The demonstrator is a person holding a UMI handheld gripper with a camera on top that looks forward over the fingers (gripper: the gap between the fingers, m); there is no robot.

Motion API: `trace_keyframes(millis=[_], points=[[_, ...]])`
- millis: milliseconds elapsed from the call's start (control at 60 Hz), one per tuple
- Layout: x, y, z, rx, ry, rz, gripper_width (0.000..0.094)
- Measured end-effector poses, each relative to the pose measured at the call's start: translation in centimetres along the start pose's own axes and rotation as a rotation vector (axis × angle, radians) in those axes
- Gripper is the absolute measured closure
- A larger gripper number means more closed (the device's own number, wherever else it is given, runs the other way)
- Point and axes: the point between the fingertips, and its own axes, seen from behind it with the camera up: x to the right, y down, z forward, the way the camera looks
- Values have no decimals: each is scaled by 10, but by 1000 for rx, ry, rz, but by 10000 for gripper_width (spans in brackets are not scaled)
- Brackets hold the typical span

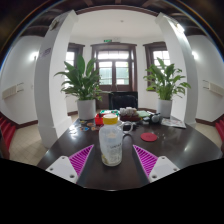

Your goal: Pour water

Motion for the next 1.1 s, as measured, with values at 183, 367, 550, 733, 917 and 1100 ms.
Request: trace_keyframes(millis=[183, 367, 550, 733, 917, 1100], points=[[-13, 15, 75, -12, -21, -13, 180], [-21, 15, 115, 19, -56, -6, 217], [37, 51, 141, 66, -46, -2, 417], [45, 50, 149, 72, -67, -10, 471], [19, 46, 150, 46, -78, 60, 471], [-59, 15, 181, 20, -204, 414, 471]])
